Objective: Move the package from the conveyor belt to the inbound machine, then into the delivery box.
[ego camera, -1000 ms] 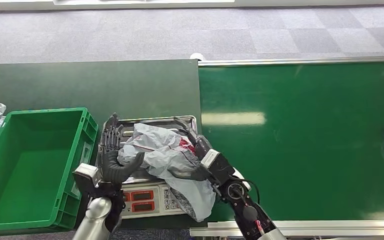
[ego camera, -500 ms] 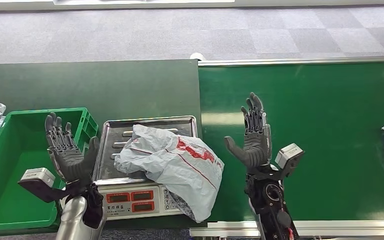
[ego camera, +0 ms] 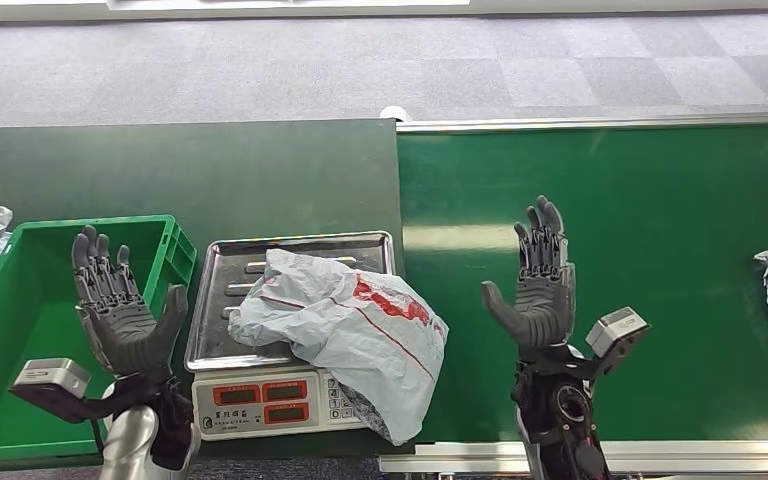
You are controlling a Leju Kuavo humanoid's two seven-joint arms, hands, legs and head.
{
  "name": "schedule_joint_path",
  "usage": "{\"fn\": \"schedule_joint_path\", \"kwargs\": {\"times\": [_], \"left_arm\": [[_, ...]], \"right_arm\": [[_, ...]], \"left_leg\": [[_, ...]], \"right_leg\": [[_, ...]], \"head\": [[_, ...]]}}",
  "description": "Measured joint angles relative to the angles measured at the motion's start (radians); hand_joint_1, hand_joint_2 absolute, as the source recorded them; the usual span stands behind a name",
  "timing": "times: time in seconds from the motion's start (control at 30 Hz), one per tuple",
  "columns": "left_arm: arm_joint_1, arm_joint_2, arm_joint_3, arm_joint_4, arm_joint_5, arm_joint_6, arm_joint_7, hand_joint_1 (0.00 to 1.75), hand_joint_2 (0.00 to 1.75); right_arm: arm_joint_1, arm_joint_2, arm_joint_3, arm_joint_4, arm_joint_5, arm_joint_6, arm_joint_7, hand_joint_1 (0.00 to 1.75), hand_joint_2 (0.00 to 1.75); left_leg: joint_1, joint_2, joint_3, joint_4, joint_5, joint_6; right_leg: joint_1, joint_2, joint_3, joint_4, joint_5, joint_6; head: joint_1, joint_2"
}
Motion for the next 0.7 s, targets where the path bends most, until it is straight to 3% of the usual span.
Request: {"fn": "schedule_joint_path", "kwargs": {"times": [0.43,0.7], "left_arm": [[0.009,0.004,-0.011,-0.019,-0.033,-0.011,0.0,0.0,1.75],[0.028,0.059,-0.169,-0.113,-0.244,-0.025,0.0,0.0,1.75]], "right_arm": [[0.004,0.001,-0.008,-0.009,0.005,0.01,0.008,0.0,1.75],[0.014,0.02,-0.003,-0.008,0.084,0.033,0.063,0.0,1.75]], "left_leg": [[0.0,0.0,0.0,0.0,0.0,0.0],[0.0,0.0,0.0,0.0,0.0,0.0]], "right_leg": [[0.0,0.0,0.0,0.0,0.0,0.0],[0.0,0.0,0.0,0.0,0.0,0.0]], "head": [[0.0,0.0],[0.0,0.0]]}}
